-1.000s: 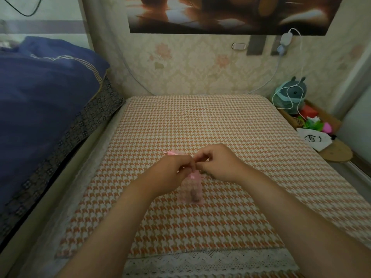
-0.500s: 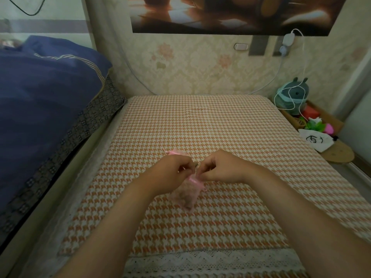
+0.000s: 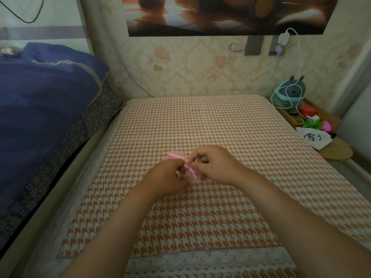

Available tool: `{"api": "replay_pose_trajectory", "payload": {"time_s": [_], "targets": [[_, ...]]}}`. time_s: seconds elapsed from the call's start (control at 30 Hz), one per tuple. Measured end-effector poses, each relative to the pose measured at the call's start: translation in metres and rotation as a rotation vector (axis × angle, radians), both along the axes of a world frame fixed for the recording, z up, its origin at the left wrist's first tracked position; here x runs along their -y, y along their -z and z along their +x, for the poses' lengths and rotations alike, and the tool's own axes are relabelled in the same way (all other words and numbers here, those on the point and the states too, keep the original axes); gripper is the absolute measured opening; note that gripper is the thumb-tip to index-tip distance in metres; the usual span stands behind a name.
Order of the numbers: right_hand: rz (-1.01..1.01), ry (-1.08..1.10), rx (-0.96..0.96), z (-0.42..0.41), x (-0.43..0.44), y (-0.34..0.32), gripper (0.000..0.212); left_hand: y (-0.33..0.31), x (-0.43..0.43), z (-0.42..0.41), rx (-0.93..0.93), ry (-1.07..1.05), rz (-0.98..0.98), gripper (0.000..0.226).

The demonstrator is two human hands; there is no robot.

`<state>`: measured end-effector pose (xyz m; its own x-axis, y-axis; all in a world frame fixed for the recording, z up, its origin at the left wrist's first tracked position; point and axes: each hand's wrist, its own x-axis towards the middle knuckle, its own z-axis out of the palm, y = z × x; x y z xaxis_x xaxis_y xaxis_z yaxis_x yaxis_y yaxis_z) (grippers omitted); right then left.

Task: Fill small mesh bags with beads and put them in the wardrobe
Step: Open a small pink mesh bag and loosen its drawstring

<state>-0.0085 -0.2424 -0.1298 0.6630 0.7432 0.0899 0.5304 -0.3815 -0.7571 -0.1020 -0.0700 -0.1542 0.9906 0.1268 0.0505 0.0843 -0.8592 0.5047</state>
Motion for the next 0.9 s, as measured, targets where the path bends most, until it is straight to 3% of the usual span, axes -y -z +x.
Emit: {"api": "replay_pose_trajectory", "payload": {"time_s": [0.17,0.4,0.53,0.6,0.67,0.8,0.9], "targets": [[0.02,0.032,0.026,-0.001,-0.014,0.017,0.013,-0.002,-0.015,-0.003,0.089,-0.153,0.228,0.021],[-0.127,-0.019,-0.032,0.005,-0.017,0.025,0.025,0.007,-0.019,0.003,-0.117,-0.088,0.327,0.024],[-0.08,0.102,-0.031,0.023,0.005,0.013,0.034,-0.001,-0.01,0.006,-0.18,-0.037,0.352,0.093],[-0.115,0.156,0.054,0.03,0.017,0.012,0.029,-0.006,-0.001,0.008,-0.205,-0.006,0.283,0.105],[-0.174,0.182,0.102,0.033,0.028,0.014,0.026,-0.007,0.009,0.014,-0.133,-0.018,0.183,0.092],[-0.311,0.167,0.21,0.033,0.036,0.018,0.025,-0.004,0.033,0.026,0.133,-0.014,0.173,0.04],[-0.451,0.142,0.289,0.031,0.034,0.018,0.007,0.0,0.049,0.032,0.148,0.031,0.159,0.023]]}}
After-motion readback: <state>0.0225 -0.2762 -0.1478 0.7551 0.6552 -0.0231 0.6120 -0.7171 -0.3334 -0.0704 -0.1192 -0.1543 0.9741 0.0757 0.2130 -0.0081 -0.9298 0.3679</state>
